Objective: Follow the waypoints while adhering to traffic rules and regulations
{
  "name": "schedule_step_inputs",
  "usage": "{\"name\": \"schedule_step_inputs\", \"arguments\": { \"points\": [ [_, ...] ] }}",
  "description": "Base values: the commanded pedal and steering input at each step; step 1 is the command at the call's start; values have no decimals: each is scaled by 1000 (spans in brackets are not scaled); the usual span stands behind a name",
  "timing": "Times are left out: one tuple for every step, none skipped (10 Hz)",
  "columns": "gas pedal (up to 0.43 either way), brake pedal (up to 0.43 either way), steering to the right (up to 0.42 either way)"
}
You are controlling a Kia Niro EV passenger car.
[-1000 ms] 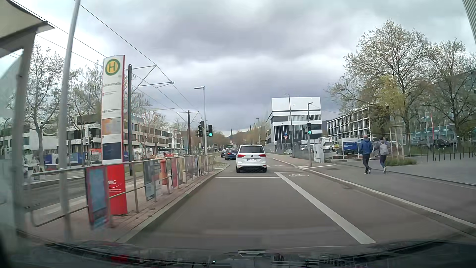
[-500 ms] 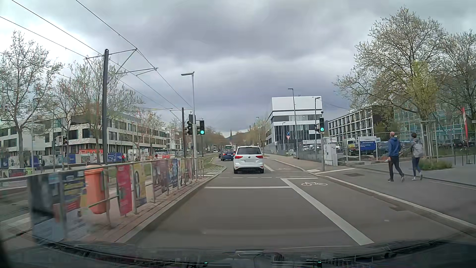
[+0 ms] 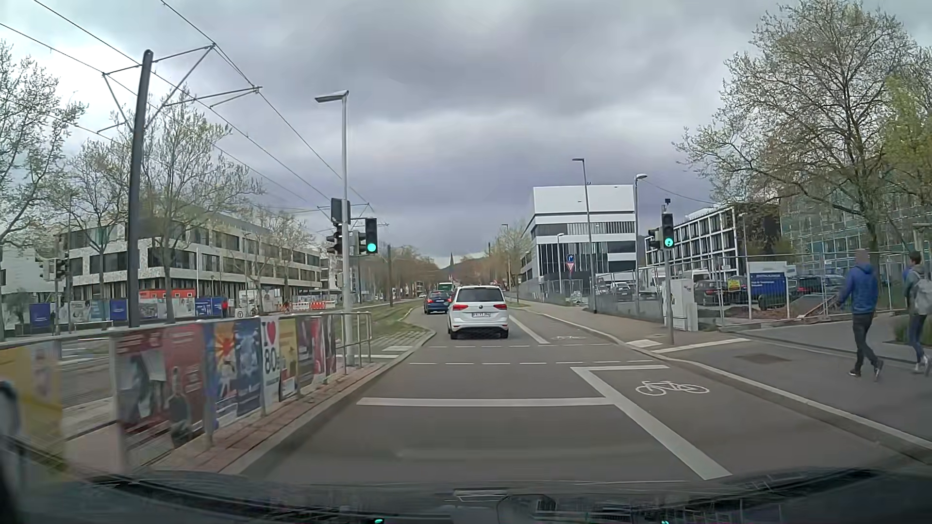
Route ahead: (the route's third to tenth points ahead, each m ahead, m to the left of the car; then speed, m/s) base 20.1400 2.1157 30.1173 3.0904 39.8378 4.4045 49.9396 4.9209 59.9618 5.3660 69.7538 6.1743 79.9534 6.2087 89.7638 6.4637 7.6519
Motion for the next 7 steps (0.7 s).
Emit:
{"name": "schedule_step_inputs", "arguments": {
  "points": [
    [28,0,0],
    [0,0,0],
    [0,0,0],
    [0,0,0],
    [0,0,0],
    [0,0,0],
    [0,0,0]
  ]
}}
